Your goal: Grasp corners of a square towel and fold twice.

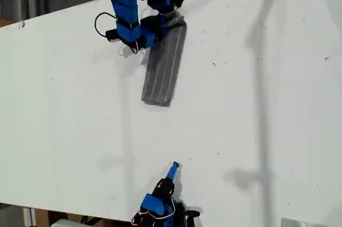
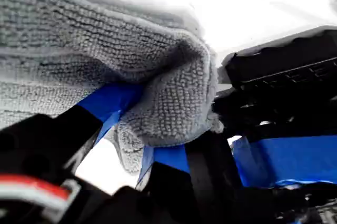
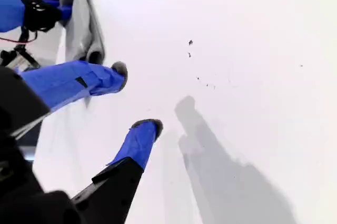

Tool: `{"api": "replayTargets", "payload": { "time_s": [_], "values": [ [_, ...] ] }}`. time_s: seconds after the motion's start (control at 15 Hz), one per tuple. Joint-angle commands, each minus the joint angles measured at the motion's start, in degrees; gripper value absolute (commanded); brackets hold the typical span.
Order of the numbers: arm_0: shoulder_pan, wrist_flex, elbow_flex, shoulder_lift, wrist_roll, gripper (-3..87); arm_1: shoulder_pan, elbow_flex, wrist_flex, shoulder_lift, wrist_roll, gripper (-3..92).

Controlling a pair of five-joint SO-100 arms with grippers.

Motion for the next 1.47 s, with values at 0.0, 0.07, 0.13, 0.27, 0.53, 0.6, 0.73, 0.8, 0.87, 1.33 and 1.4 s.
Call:
{"api": "replayTargets", "payload": {
  "time_s": [0.0, 0.07, 0.13, 0.27, 0.53, 0.6, 0.73, 0.8, 0.87, 1.33, 1.4],
  "values": [
    [-0.4, -0.9, 0.3, 0.3, 0.4, 17.2, 0.2, -5.1, -3.3, -4.5, 0.0, -0.1],
    [-0.4, -0.9, 0.3, 0.3, 0.4, 17.2, 0.2, -5.9, -3.2, -5.0, 0.0, -0.1],
    [-0.4, -0.9, 0.3, 0.3, 0.4, 17.2, 0.0, -6.1, -3.2, -5.1, 0.0, -0.1],
    [-0.4, -0.9, 0.3, 0.3, 0.4, 17.2, -0.2, -6.2, -2.9, -5.0, 0.0, -0.1],
    [-0.4, -0.9, 0.3, 0.3, 0.4, 17.2, -0.5, -6.4, -1.7, -4.1, -0.2, -0.1],
    [-0.4, -0.9, 0.3, 0.3, 0.4, 17.2, -0.4, -6.4, -1.6, -4.0, -0.3, -0.1],
    [-0.4, -0.9, 0.3, 0.3, 0.4, 17.2, -0.2, -6.4, -1.7, -4.0, -0.9, -0.1],
    [-0.4, -0.9, 0.3, 0.3, 0.4, 17.2, 0.1, -6.4, -1.7, -4.0, -1.1, -0.1],
    [-0.4, -0.9, 0.3, 0.3, 0.4, 17.2, 0.2, -6.5, -1.7, -4.0, -1.4, -0.1],
    [-0.4, -0.9, 0.3, 0.3, 0.4, 17.2, 0.5, -6.5, -1.6, -4.1, -1.7, -0.1],
    [-0.4, -0.9, 0.3, 0.3, 0.4, 17.2, 0.6, -6.5, -1.6, -4.1, -1.7, -0.1]
  ]
}}
